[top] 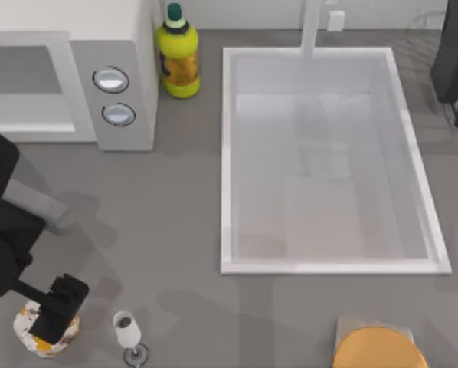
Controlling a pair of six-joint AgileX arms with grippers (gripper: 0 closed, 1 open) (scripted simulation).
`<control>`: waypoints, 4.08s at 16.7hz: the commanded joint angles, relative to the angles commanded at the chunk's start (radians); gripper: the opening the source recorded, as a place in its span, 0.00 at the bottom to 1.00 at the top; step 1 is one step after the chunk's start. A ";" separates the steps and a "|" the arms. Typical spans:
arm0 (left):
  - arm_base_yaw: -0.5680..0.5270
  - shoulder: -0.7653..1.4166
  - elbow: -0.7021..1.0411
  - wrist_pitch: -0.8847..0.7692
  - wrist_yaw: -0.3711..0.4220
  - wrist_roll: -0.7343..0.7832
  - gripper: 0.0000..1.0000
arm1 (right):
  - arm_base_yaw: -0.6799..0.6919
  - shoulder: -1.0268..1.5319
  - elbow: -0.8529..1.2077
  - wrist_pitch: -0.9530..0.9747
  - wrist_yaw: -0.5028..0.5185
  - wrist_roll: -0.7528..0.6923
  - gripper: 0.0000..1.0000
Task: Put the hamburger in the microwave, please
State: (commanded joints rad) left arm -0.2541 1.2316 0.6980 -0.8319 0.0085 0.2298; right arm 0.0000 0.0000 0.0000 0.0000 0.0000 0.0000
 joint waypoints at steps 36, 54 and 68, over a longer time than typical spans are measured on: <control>-0.040 0.398 -0.062 0.250 -0.007 0.046 0.32 | 0.000 0.000 0.000 0.000 0.000 0.000 1.00; -0.045 0.297 0.003 0.042 -0.081 0.062 0.00 | 0.000 0.000 0.000 0.000 0.000 0.000 1.00; -0.036 0.144 0.249 -0.308 -0.009 0.047 0.00 | 0.000 0.000 0.000 0.000 0.000 0.000 1.00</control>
State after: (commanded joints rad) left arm -0.2904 1.3755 0.9471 -1.1398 -0.0004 0.2766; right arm 0.0000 0.0000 0.0000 0.0000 0.0000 0.0000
